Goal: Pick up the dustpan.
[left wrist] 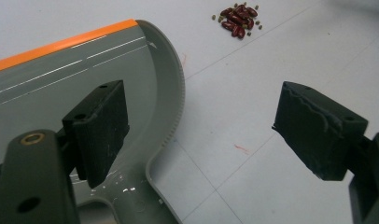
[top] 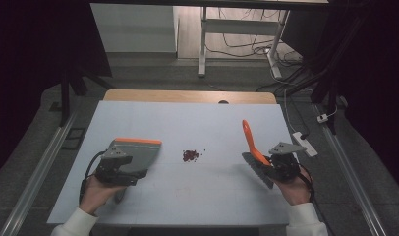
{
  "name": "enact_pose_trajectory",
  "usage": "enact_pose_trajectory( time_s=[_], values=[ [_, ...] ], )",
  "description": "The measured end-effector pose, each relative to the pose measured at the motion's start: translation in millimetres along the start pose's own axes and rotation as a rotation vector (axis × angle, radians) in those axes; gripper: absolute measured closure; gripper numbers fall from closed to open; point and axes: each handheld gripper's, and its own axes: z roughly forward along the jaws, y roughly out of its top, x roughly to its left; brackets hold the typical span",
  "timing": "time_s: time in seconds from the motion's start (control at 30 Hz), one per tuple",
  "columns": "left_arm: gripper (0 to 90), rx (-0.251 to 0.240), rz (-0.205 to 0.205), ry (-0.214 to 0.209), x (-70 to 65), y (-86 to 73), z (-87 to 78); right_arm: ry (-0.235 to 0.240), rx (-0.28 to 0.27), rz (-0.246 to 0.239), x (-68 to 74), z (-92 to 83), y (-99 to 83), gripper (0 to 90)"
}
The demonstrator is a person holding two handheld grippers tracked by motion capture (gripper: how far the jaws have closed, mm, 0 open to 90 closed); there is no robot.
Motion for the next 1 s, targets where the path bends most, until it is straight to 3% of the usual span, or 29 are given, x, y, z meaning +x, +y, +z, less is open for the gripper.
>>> enact_pose_trajectory(
  time_s=[1.0],
  values=[
    [18.8,0.011,0.006,-0.003,-1.0,2.8,-2.6,-0.014,-0.019,-0.021,6.0,-7.3,6.0,70.1]
  ],
)
